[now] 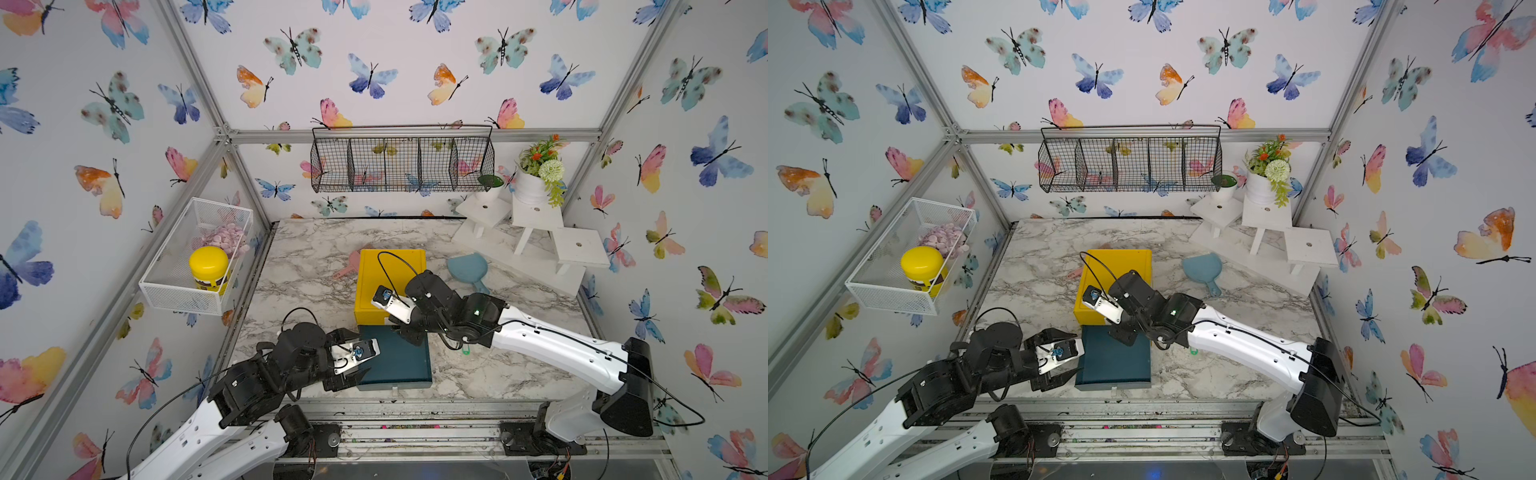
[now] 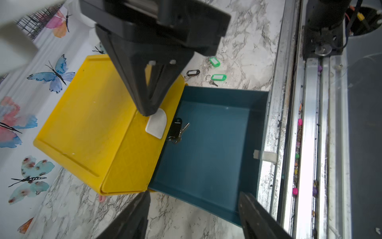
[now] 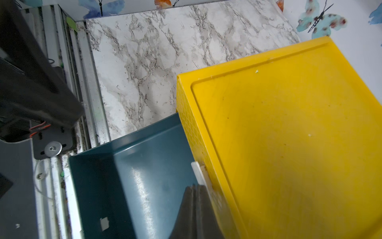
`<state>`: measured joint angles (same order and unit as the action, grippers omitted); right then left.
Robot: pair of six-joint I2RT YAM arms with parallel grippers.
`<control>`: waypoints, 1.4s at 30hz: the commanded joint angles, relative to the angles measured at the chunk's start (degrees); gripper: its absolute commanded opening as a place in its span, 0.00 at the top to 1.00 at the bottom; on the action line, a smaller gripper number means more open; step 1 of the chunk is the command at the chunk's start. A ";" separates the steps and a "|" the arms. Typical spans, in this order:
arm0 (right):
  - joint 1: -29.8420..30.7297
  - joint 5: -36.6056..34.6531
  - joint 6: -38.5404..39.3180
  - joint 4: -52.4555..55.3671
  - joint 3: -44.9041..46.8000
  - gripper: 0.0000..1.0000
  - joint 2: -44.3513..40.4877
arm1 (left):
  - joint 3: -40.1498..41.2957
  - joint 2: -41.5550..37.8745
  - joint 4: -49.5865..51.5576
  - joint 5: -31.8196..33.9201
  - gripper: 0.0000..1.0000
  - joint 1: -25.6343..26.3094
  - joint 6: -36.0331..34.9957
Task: Take the keys out of the drawer
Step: Pick up the key from the drawer.
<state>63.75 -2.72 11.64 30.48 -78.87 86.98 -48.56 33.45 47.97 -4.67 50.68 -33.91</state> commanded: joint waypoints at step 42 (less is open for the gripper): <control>5.51 -29.03 11.21 -12.70 10.58 0.97 11.72 | 2.24 -4.97 3.10 4.07 0.23 -0.23 -3.44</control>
<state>69.45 -27.44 25.78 17.12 -68.31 97.69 -45.65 29.12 50.87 -0.64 50.68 -37.32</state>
